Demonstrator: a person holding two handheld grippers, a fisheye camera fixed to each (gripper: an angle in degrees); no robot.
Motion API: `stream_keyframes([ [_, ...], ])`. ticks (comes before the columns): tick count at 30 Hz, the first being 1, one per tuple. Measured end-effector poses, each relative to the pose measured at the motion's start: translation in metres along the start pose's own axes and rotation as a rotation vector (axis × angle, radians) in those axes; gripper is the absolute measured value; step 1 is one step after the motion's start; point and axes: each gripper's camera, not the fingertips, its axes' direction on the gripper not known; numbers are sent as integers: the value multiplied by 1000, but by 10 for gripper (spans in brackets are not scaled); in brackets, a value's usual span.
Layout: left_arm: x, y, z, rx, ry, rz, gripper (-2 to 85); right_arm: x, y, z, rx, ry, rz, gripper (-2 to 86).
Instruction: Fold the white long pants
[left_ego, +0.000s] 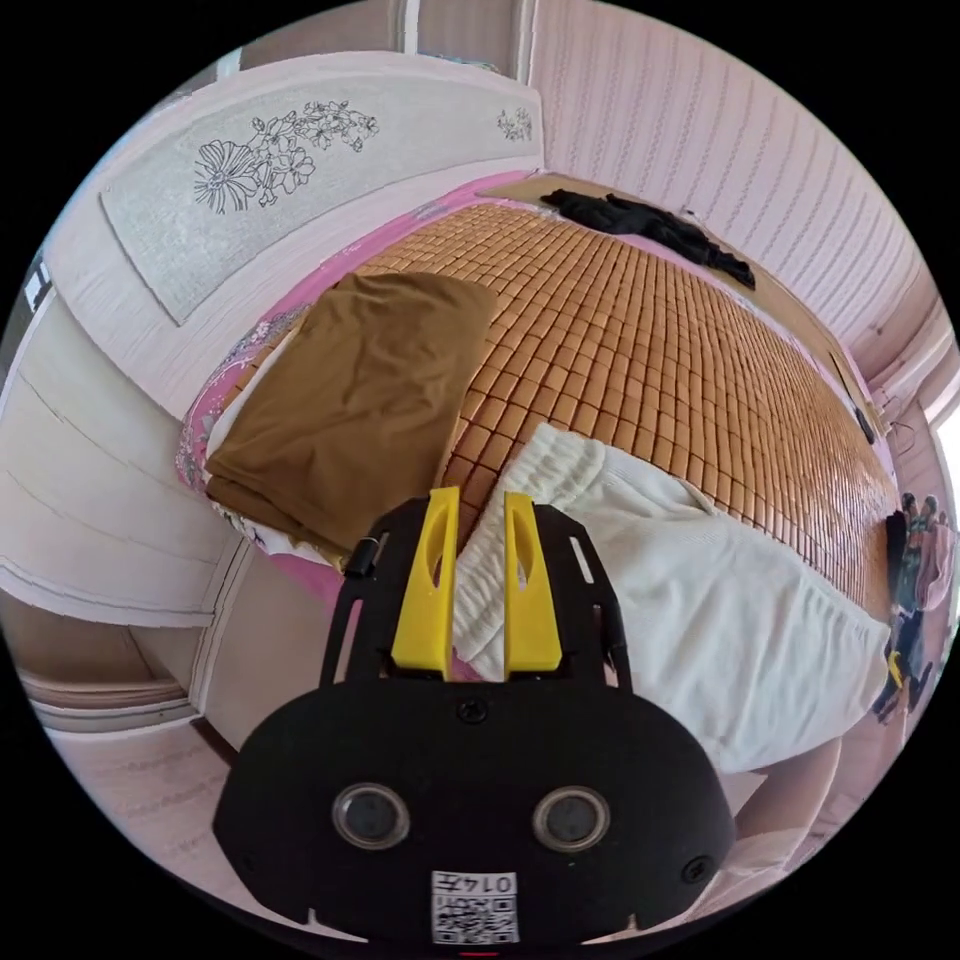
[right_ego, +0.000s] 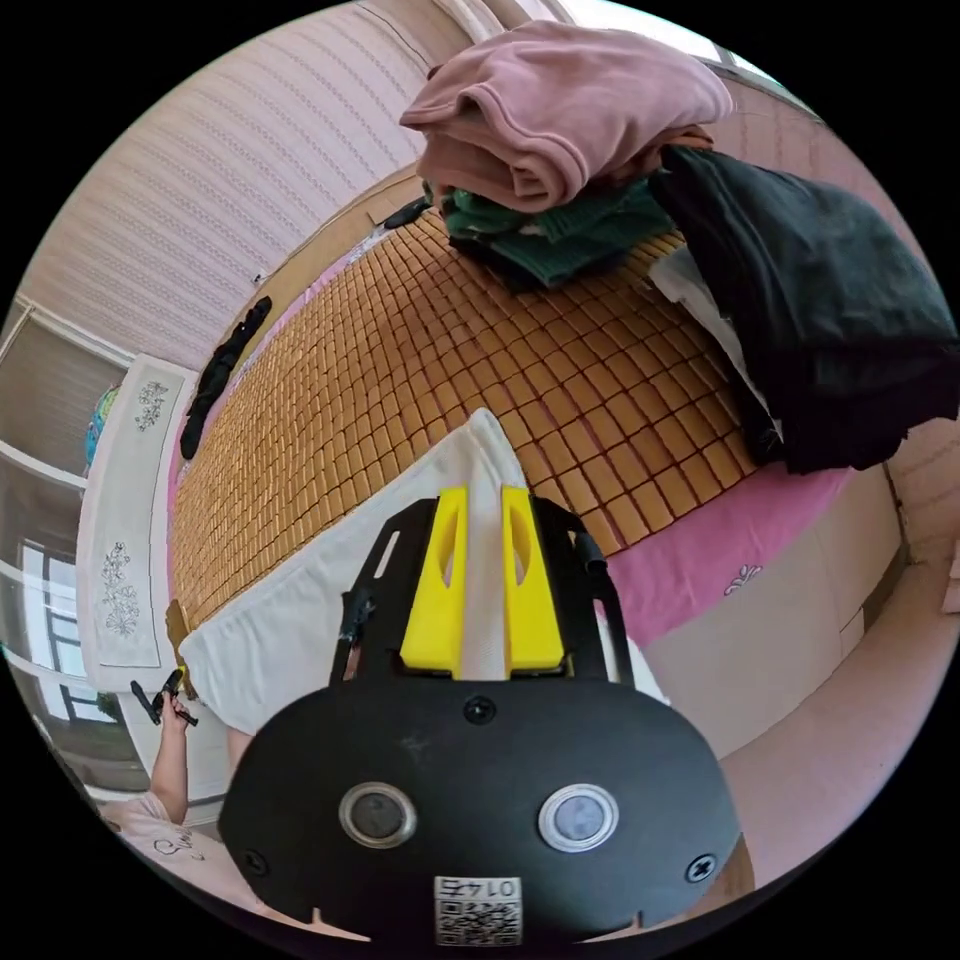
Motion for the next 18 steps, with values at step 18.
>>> stream_keyframes([
  [18,253,99,-44,123,589,560,34,86,143,-18,166,-518,274,32],
])
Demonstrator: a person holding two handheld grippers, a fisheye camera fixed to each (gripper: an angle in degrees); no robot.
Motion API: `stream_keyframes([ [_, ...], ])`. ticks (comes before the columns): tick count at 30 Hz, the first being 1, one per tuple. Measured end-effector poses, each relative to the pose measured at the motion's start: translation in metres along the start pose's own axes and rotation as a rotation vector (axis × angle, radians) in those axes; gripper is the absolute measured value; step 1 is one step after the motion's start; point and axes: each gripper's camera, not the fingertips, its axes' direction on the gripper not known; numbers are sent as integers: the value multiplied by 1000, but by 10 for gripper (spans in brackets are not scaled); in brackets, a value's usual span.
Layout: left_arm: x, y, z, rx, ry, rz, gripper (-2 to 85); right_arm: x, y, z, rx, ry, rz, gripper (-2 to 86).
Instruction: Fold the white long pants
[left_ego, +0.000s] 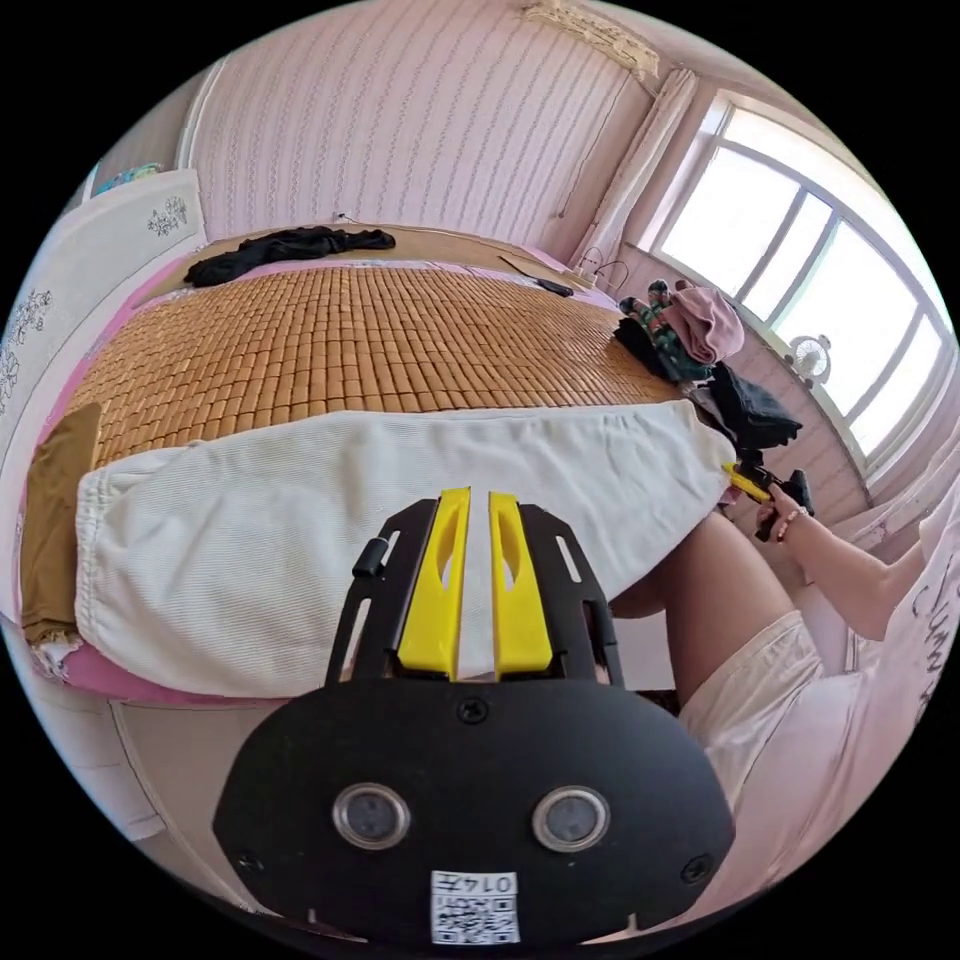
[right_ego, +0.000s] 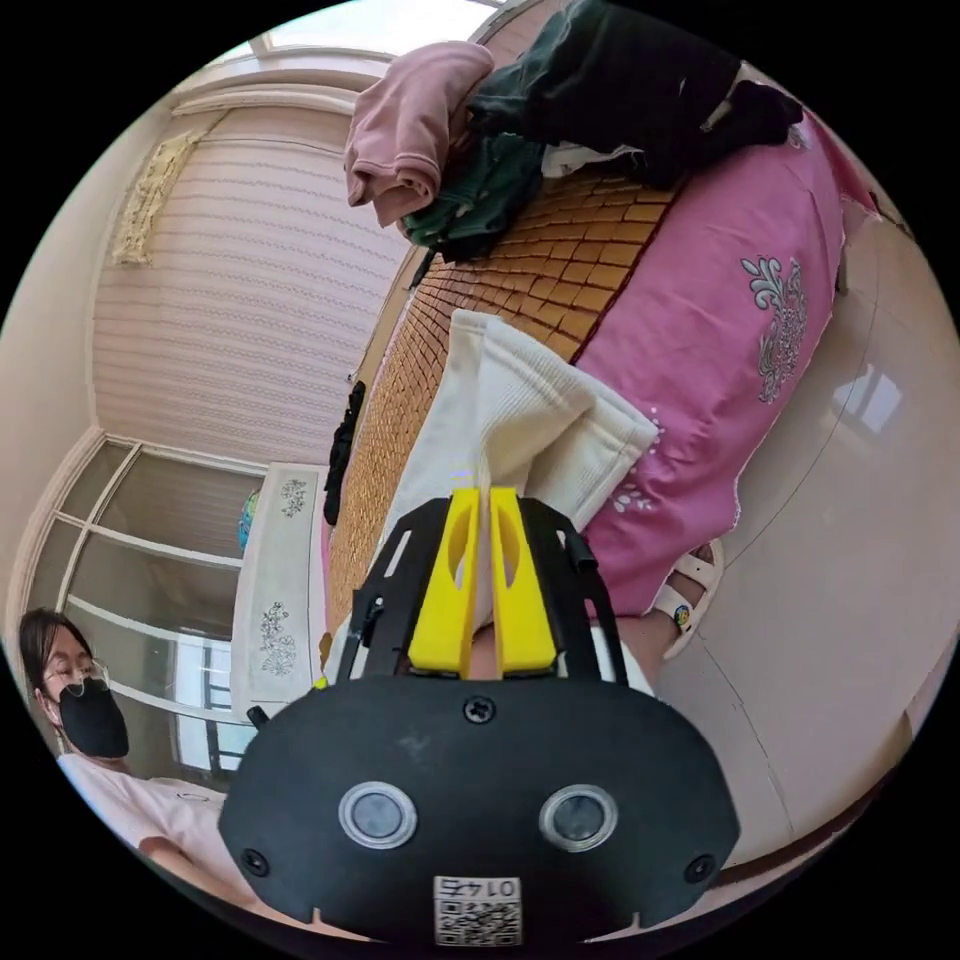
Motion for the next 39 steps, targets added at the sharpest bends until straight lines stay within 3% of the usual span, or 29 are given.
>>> stream_keyframes([
  [4,34,-12,21,-50,21,68,5,-1,15,-11,-29,178,-82,29],
  [6,41,-16,32,-82,22,90,9,17,13,-6,-75,139,-34,42],
  [8,48,-23,43,-127,73,75,28,23,20,-22,2,-18,-28,63],
  [13,62,-39,52,-133,6,145,54,4,42,-44,128,62,-66,71],
  [18,60,-81,64,-176,-106,289,77,-102,21,18,-4,281,-537,92],
  [20,62,-110,74,-209,-181,410,82,-167,19,80,-152,350,-875,98],
  [24,65,-152,102,-287,-244,525,85,-238,27,189,-471,437,-1198,105],
  [30,80,-167,177,-506,-278,644,78,-237,27,322,-772,678,-1089,136],
  [35,86,-174,159,-449,-242,569,16,-263,42,315,-651,623,-1139,37],
  [39,96,-178,112,-326,-232,545,4,-296,41,296,-528,530,-1135,23],
])
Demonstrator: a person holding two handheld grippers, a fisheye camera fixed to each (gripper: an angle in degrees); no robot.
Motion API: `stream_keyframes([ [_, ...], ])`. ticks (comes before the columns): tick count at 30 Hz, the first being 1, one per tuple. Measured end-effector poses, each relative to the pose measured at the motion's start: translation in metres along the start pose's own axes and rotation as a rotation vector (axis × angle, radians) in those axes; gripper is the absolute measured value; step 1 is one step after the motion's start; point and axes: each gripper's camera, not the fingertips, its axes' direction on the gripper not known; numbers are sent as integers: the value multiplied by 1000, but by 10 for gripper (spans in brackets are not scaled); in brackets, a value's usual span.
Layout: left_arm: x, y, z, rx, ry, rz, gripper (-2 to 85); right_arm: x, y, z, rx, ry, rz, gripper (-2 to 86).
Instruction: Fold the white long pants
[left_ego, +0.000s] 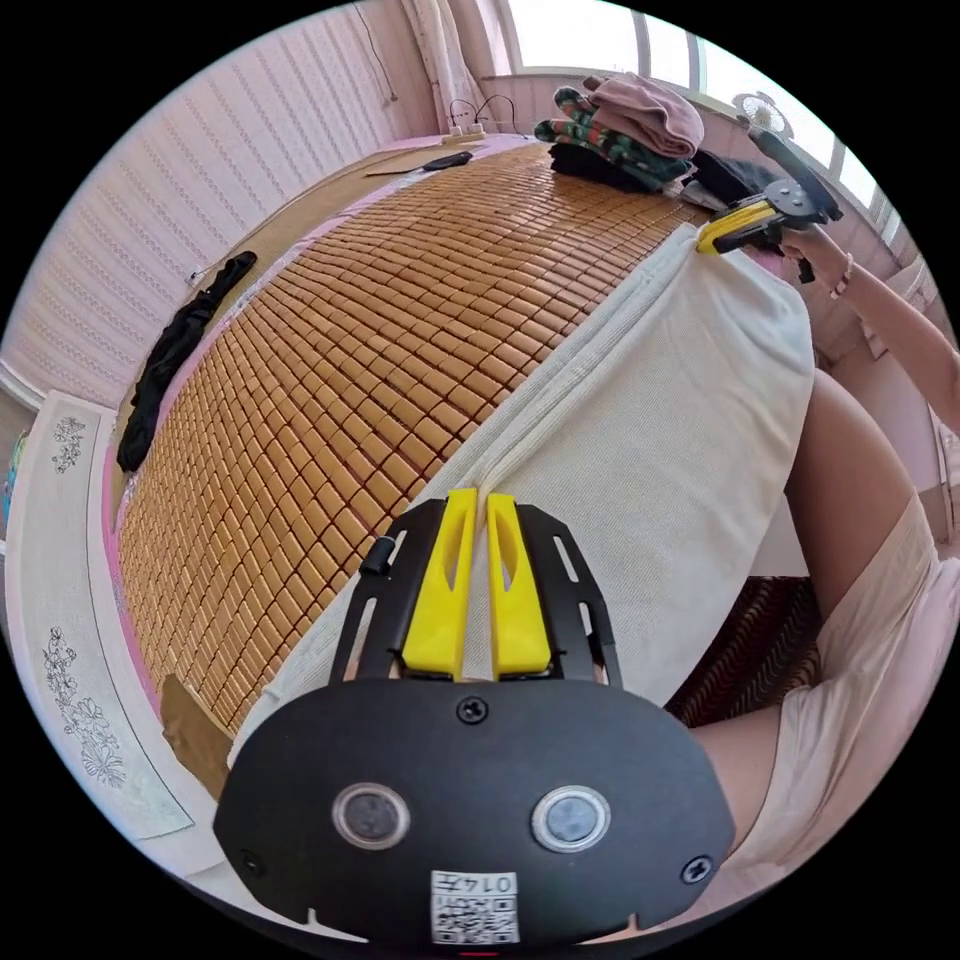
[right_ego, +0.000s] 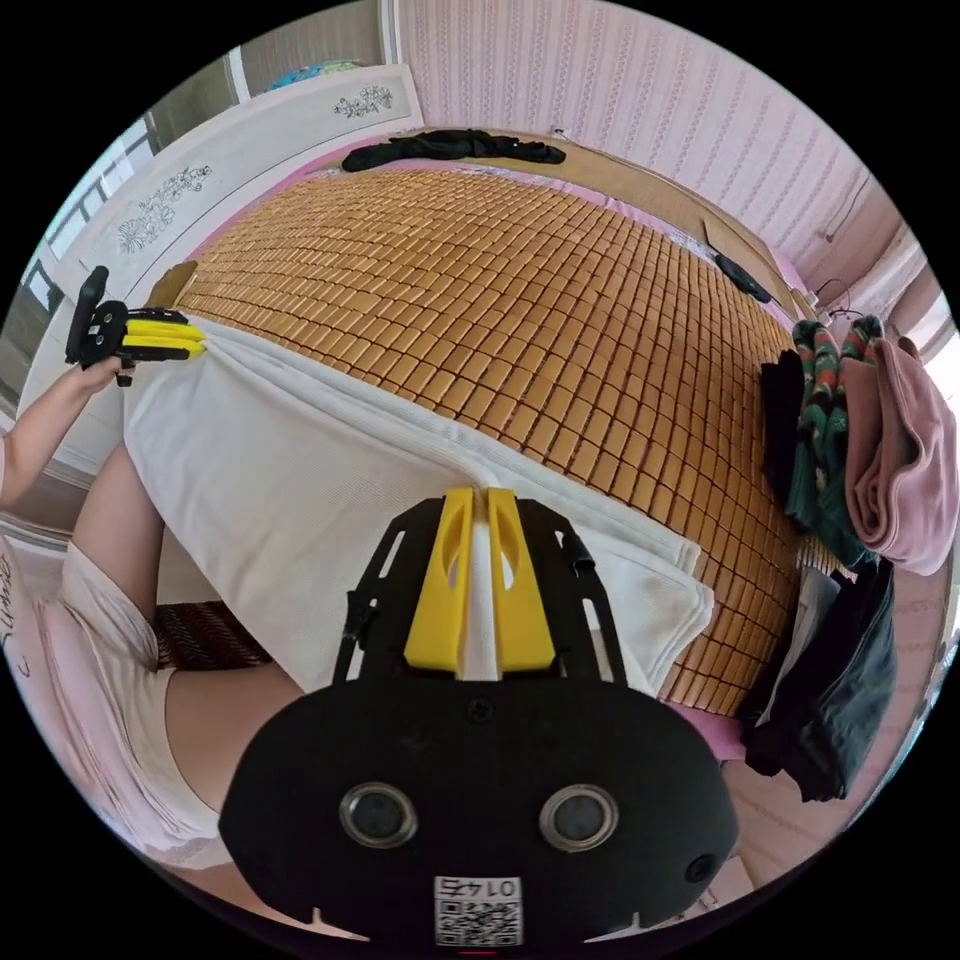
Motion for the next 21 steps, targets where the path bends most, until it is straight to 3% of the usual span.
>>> stream_keyframes([
  [3,-5,4,-12,36,-2,-34,3,-8,-15,2,73,13,11,39],
  [7,-11,5,48,-135,62,-102,4,6,-26,44,-41,66,188,72],
  [12,1,5,48,-108,14,-77,9,48,0,20,139,199,426,69],
  [14,5,8,46,-104,0,-63,15,68,0,24,139,103,514,44],
  [17,1,12,38,-82,11,-132,26,36,-33,29,163,-137,340,12],
  [21,0,30,5,33,29,-185,44,-61,-97,44,47,-237,-10,1],
])
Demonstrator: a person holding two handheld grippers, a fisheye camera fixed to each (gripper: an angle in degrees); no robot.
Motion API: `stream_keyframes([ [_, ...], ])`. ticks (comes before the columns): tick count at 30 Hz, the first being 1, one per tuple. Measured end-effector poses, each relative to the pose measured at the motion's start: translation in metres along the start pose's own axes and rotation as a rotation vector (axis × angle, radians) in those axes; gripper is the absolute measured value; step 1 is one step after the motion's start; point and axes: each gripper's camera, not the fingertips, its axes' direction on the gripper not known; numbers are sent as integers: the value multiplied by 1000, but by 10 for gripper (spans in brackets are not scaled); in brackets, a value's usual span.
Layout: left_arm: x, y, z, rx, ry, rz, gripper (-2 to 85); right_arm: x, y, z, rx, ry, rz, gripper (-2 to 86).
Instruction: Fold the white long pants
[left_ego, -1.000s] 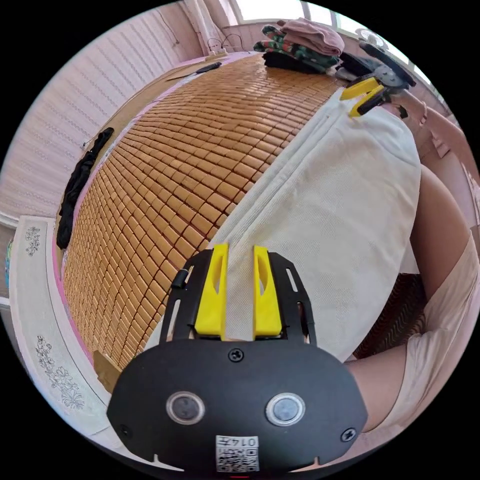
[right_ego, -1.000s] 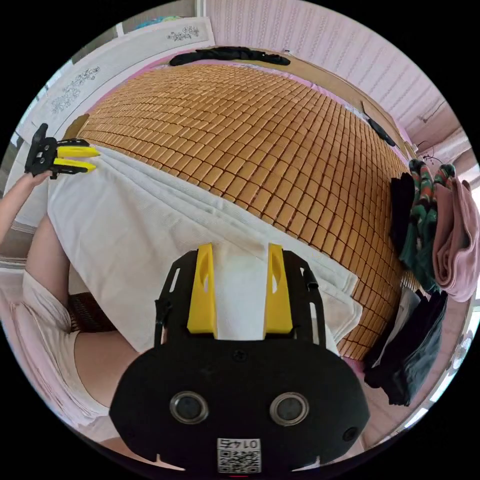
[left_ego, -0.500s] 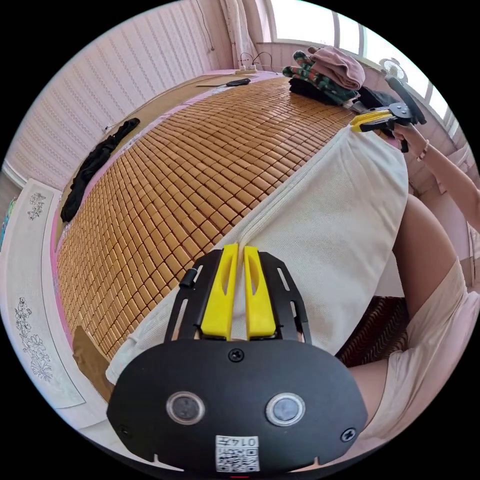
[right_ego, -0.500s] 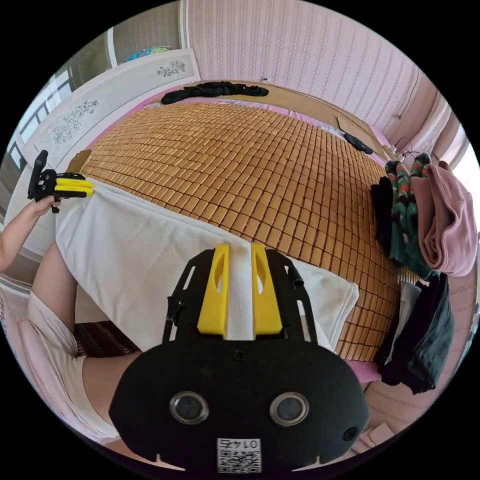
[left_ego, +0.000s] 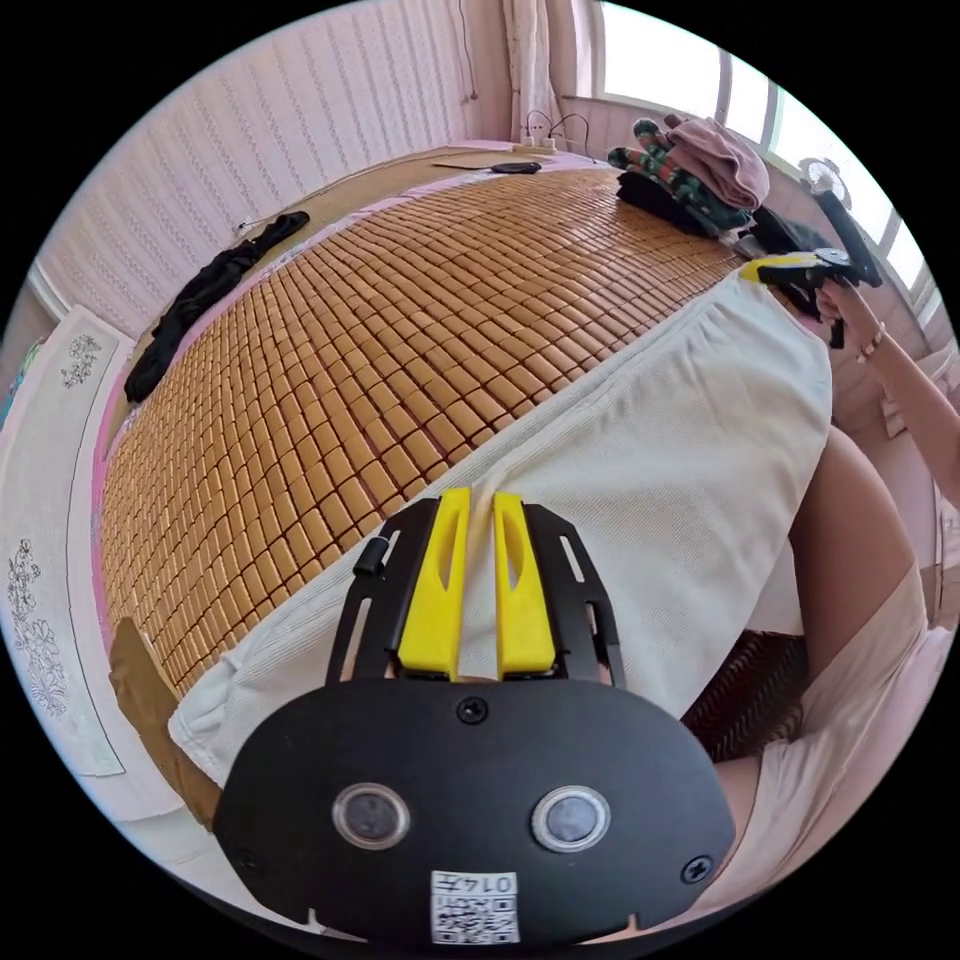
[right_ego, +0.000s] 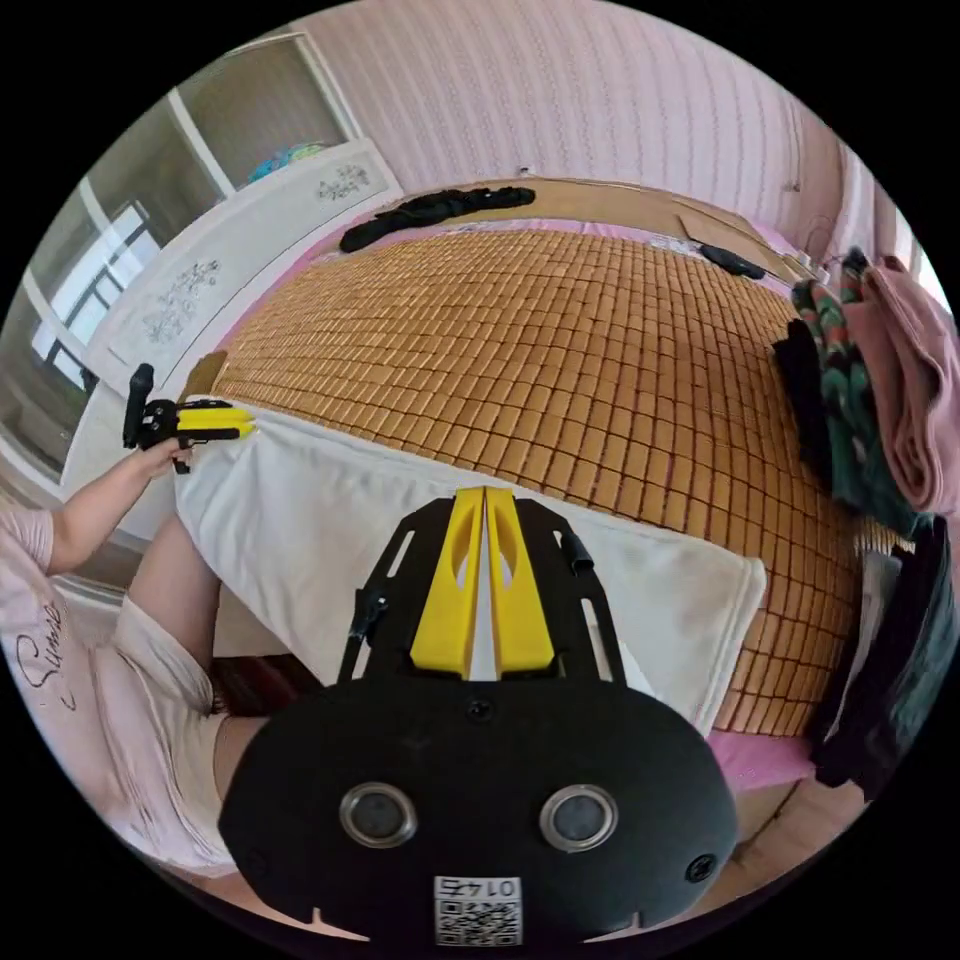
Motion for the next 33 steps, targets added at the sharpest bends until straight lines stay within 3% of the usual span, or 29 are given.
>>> stream_keyframes([
  [5,27,42,-51,61,-7,-14,45,-132,-84,74,-179,-166,-323,-2],
  [9,69,70,-44,42,28,-37,44,-194,-127,125,-256,-13,-423,-3],
  [11,87,81,-30,3,-3,-70,44,-208,-145,168,-396,106,-439,-3],
  [13,85,86,-33,9,-68,-77,45,-208,-153,172,-370,79,-429,-4],
  [18,6,106,-62,71,-252,-289,69,-215,-176,180,-389,54,-405,-3],
  [21,-59,122,-66,85,-271,-409,87,-229,-193,183,-353,229,-438,-4],
  [23,-99,128,-35,-28,-321,-436,78,-237,-205,203,-404,251,-452,-4],
  [25,-124,134,-3,-128,-219,-428,76,-244,-217,211,-445,271,-475,-5],
  [26,-136,141,-5,-41,-171,-476,73,-245,-226,215,-476,265,-476,-6],
  [28,-146,139,-2,-41,-130,-507,70,-244,-239,221,-507,240,-457,-7],
  [33,-133,120,-1,-92,-209,-488,65,-247,-266,234,-571,218,-459,-9],
])
